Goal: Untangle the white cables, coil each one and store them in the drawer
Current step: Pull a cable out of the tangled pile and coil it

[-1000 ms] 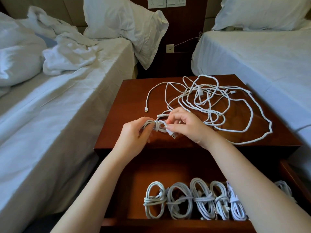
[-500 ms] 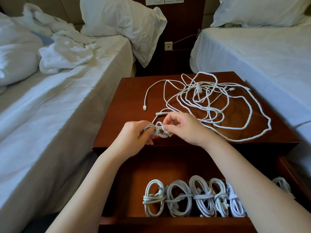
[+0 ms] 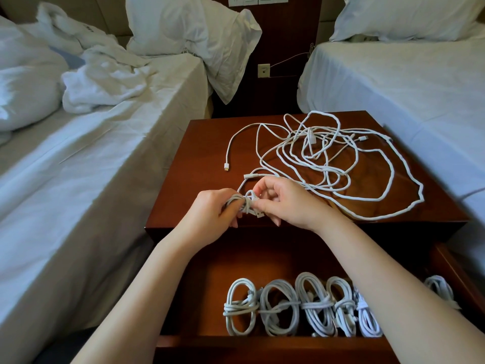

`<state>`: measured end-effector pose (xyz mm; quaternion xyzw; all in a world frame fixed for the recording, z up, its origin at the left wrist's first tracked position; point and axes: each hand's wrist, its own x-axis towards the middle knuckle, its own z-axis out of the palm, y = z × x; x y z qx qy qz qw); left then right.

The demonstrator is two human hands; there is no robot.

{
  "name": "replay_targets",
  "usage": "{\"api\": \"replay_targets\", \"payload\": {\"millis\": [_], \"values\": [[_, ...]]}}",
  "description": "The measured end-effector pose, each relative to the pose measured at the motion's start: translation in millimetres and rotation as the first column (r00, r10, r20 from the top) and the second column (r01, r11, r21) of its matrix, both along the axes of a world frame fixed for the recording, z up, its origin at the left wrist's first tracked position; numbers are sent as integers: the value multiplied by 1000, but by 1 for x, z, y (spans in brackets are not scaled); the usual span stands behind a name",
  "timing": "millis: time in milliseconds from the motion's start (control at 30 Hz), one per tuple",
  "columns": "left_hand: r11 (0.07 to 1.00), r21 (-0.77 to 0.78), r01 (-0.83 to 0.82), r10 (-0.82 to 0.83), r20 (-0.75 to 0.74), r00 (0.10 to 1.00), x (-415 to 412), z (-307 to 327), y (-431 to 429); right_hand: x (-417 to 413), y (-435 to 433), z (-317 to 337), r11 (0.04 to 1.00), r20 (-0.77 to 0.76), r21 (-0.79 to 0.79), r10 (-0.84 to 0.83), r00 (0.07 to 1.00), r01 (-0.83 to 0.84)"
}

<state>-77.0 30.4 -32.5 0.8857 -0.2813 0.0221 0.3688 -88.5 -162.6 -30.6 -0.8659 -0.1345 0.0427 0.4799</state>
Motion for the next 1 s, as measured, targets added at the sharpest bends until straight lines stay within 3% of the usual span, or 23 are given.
{"api": "replay_targets", "payload": {"millis": [133, 300, 500, 533, 600, 667, 800, 1000], "values": [[999, 43, 14, -11, -57, 998, -1, 3, 1, -1, -1, 2, 999, -11, -16, 28, 1000, -28], [995, 70, 67, -61, -73, 995, 1, 10, 7, -5, 6, 1, 999, 83, 31, -12, 996, 10], [988, 105, 109, -96, -129, 987, 6, 7, 13, -7, 9, -2, 998, 129, -50, -16, 991, 23], [984, 95, 150, -134, -161, 978, 1, 7, 11, -5, 9, 1, 998, 169, -18, -56, 984, 60], [936, 114, 335, -307, -206, 929, -21, 2, -8, 1, 6, 14, 957, 193, 252, -193, 962, 141], [897, 134, 421, -406, -128, 905, -39, -3, -32, 4, 0, 27, 919, 194, 385, -169, 966, 84], [963, 25, 268, -264, -103, 959, -22, 10, -27, -3, -2, 21, 968, 183, 243, -104, 978, 58], [993, -33, 117, -121, -129, 984, -16, 9, -9, 2, -3, 13, 968, 123, 234, -119, 985, 88]]}}
